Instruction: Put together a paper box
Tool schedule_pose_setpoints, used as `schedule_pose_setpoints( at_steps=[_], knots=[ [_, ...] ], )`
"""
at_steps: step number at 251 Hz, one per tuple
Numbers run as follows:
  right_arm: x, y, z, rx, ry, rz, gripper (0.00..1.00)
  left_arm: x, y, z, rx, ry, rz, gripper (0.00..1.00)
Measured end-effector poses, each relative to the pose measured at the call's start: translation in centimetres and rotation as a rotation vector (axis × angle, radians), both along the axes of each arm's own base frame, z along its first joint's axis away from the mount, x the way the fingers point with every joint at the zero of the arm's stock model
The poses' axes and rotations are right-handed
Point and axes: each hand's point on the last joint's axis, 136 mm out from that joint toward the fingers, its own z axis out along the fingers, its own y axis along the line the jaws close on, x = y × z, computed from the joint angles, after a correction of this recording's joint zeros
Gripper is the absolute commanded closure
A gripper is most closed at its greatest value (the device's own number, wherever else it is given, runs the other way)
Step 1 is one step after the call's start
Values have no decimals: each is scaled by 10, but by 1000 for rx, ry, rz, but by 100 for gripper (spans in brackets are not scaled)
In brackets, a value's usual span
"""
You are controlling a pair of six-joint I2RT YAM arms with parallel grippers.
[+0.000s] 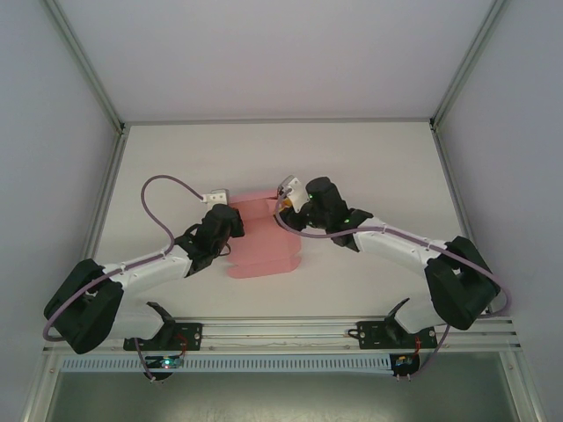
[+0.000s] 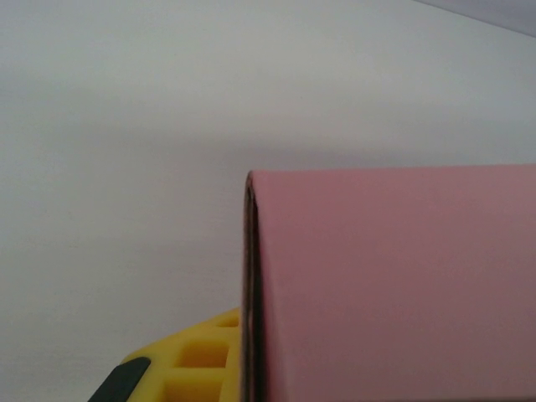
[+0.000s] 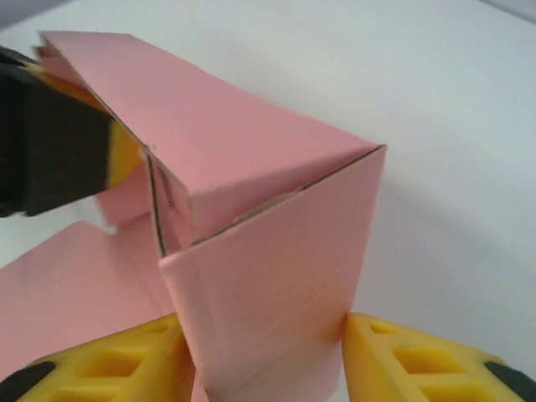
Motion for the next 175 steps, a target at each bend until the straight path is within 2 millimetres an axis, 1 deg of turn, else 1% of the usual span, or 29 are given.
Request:
schedule_pose_setpoints(
  at_steps=[14,26,36,50,70,114,175],
  knots=[
    [5,-2,-3,-27,-21,-52,73,0,0,-1,2,3,0,100],
    [9,-2,-4,-53,-50,-82,82,0,0,-1,3,5,1,100],
    [13,-2,-5,-68,-69,-115,85,0,1,-2,4,8,2,100],
    [18,-4,-4,-89,-100,-157,92,0,0,-1,0,9,4,100],
    [26,-7,-2,-119,-138,-218,100,2,-2,2,-6,8,5,100],
    [42,-9,6,-147,-206,-318,100,5,-5,9,-28,0,11,100],
    [51,-13,3,-178,-232,-392,100,8,-5,8,-24,18,32,100]
  ],
)
